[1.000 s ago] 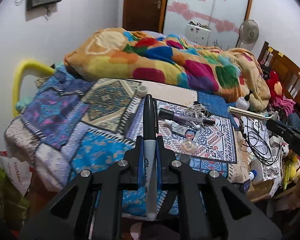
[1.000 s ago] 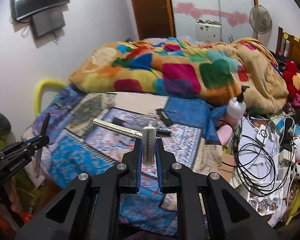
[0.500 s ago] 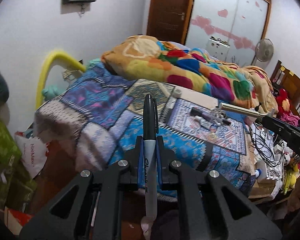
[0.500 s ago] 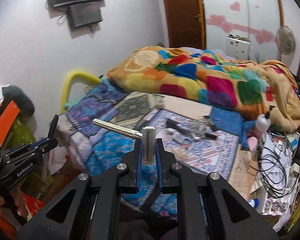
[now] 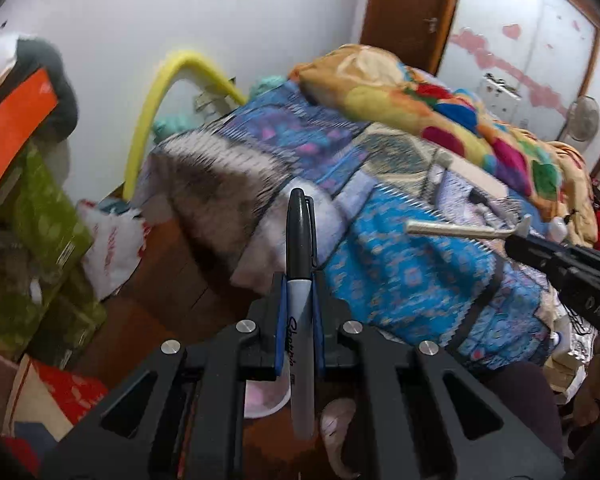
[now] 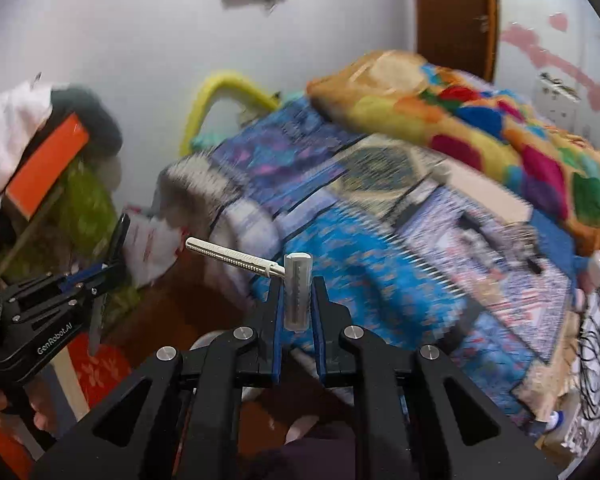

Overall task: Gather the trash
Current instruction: 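Carry the marker and white stick over the white trash bin, then open both tools to drop the items into the white bin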

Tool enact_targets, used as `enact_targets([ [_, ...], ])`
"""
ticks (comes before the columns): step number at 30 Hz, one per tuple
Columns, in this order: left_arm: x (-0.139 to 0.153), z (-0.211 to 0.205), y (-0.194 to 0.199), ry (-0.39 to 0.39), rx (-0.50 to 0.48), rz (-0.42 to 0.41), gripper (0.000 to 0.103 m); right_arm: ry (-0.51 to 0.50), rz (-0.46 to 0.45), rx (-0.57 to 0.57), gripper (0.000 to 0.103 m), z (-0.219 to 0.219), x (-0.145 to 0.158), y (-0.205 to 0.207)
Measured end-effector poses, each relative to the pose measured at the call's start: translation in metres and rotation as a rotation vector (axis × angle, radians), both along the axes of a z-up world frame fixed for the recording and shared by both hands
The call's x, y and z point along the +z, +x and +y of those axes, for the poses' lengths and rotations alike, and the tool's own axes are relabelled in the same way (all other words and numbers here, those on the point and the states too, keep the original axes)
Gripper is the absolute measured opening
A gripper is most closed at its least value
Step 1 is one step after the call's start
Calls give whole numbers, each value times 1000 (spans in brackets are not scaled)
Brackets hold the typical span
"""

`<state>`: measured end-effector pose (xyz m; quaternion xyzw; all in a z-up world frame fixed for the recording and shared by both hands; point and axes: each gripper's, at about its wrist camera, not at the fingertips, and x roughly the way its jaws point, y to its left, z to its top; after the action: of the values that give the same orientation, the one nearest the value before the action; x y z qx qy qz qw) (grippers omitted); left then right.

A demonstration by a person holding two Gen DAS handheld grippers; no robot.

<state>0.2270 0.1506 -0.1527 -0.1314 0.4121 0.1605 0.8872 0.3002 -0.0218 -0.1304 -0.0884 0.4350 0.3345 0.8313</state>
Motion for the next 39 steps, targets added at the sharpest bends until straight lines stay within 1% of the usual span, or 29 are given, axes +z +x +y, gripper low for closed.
enact_targets([
  [6, -40, 33, -16, -38, 72, 75, 11, -89, 95, 91, 12, 50, -49, -6],
  [10, -77, 51, -19, -83, 104, 152, 11, -156, 157, 158, 12, 81, -81, -12],
  [13, -111, 62, -21, -106, 135, 233, 11, -209, 208, 199, 12, 102, -106, -17],
  [16, -135, 68, -20, -132, 152, 290, 11, -264, 254, 244, 12, 121, -129, -22],
  [20, -166, 78, -19, -208, 160, 348, 11, -329, 305, 276, 12, 141, -158, -23],
  [22, -179, 82, -18, -236, 164, 369, 11, -350, 349, 279, 12, 150, -172, -22],
  [25, -192, 87, -15, -261, 168, 391, 11, -357, 413, 269, 12, 156, -185, -18],
  [28, -202, 94, -11, -309, 168, 411, 11, -315, 524, 291, 13, 161, -194, -14],
  [29, -205, 96, -10, -325, 172, 425, 11, -316, 550, 292, 13, 163, -197, -14],
  [30, -208, 98, -9, -329, 174, 441, 11, -324, 567, 290, 17, 165, -200, -14],
  [31, -211, 100, -9, -328, 177, 447, 12, -326, 571, 294, 26, 167, -202, -15],
  [32, -213, 101, -10, -322, 178, 455, 13, -329, 567, 300, 32, 169, -202, -16],
  [33, -214, 101, -11, -318, 177, 458, 15, -336, 546, 305, 41, 169, -200, -19],
  [34, -214, 101, -13, -316, 174, 457, 17, -341, 522, 315, 43, 169, -197, -22],
  [37, -212, 101, -19, -307, 165, 457, 19, -364, 472, 343, 43, 170, -192, -28],
  [39, -209, 99, -22, -281, 163, 461, 19, -368, 451, 353, 43, 170, -189, -29],
])
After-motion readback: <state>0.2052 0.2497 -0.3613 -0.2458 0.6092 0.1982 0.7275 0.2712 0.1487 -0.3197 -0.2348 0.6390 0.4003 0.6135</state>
